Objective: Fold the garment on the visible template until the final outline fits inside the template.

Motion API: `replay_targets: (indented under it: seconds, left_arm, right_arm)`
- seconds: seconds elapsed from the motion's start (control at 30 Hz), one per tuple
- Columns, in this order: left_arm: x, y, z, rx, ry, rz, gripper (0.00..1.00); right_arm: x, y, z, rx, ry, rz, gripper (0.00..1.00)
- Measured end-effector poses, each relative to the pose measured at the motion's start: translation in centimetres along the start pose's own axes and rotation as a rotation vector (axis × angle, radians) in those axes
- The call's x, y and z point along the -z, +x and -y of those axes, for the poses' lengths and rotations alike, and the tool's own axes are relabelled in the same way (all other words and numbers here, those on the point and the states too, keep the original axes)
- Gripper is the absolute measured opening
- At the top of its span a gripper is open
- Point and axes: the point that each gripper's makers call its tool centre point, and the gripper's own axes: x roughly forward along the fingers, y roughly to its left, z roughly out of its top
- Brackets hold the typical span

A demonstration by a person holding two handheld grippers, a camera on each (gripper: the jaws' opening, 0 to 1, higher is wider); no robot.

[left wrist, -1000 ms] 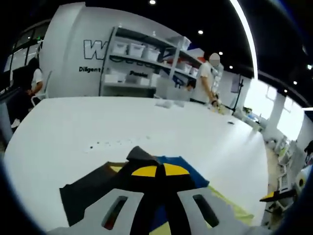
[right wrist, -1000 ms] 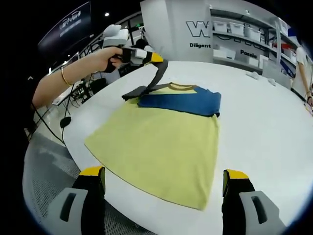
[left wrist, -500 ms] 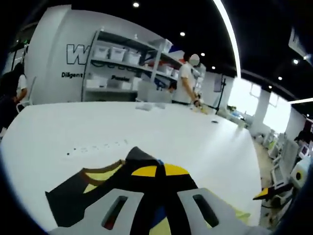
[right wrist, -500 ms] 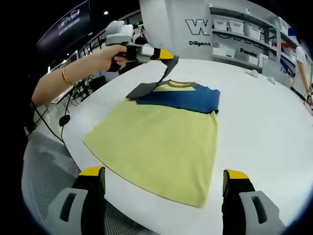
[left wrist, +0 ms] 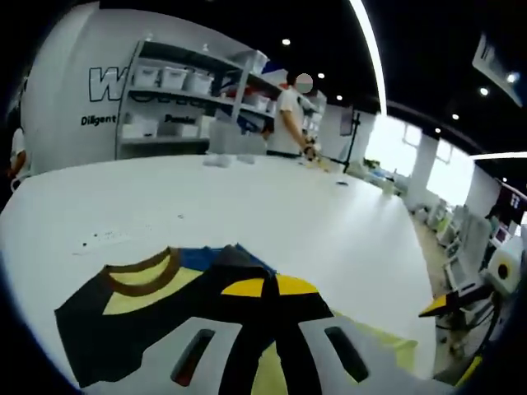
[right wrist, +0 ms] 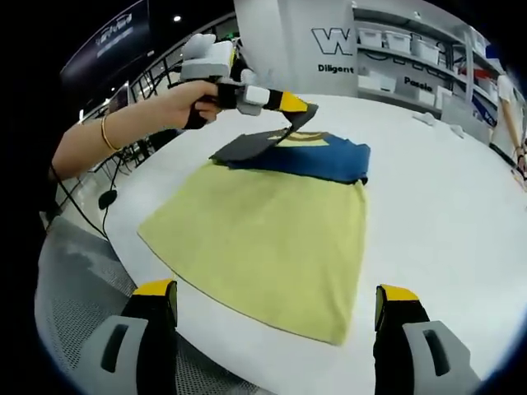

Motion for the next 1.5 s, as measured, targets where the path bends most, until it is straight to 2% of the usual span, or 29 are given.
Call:
replay_targets:
  seconds: [0.3,0.47,0.63,0.73,0.83,0.93,1.07,1.2,1.23,1.33,1.5]
  left_arm:
    - [3.1,1.3,0.2,-0.005,0.007,-0.059,0.02]
    - [4.1,1.7,0.3,-0.008,0.019,-0.078,0.05]
    - [4.2,1.5,0.6,0.003,0.018,-0.080,0.08]
    - [4.0,1.3,0.3,-0.006,0.008,-0.071,0.15]
    - [3.8,0.9,-0.6,-0.035,-0.002,-0.067,0.25]
    - [3.8,0.4,-1.6,-0.069,-0.005,-0.063,0.40]
    - [3.5,-0.6,-3.3,-0.142,0.000,-0.052,0.68]
    - [3.3,-2.1,-5.4,-0.229,0.004,-0.041,0.89]
    - [3.2,-2.4,-5.6,-0.233,0.008,-0.030,0.93]
    - [3.3,-3.7,-6.8,-0.262,0.005,-0.033,0.99]
    - [4.0,-5.5,-8.6,-0.298,-0.003,-0.050,0.99]
  right_arm:
    - [0.3,0.1,0.0,0.000,0.004,-0.005,0.99]
    - [0.2,0.1,0.0,0.000,0.008,0.000,0.99]
    - [0.3,0.0,0.2,0.005,0.016,0.005,0.99]
    - [0.4,0.1,0.3,0.009,0.023,0.004,0.99]
    - [0.3,0.1,0.3,0.008,0.027,0.008,0.99]
    - [-0.2,0.2,0.3,0.008,0.030,0.020,0.99]
    - [-1.0,0.4,0.6,0.010,0.035,0.042,0.99]
    - [-2.4,0.5,0.7,0.007,0.044,0.083,0.99]
    - [-2.7,0.5,0.7,0.009,0.051,0.094,0.99]
    - [-3.5,0.6,1.0,0.010,0.070,0.122,0.99]
    - [-4.0,1.0,0.8,0.008,0.068,0.128,0.99]
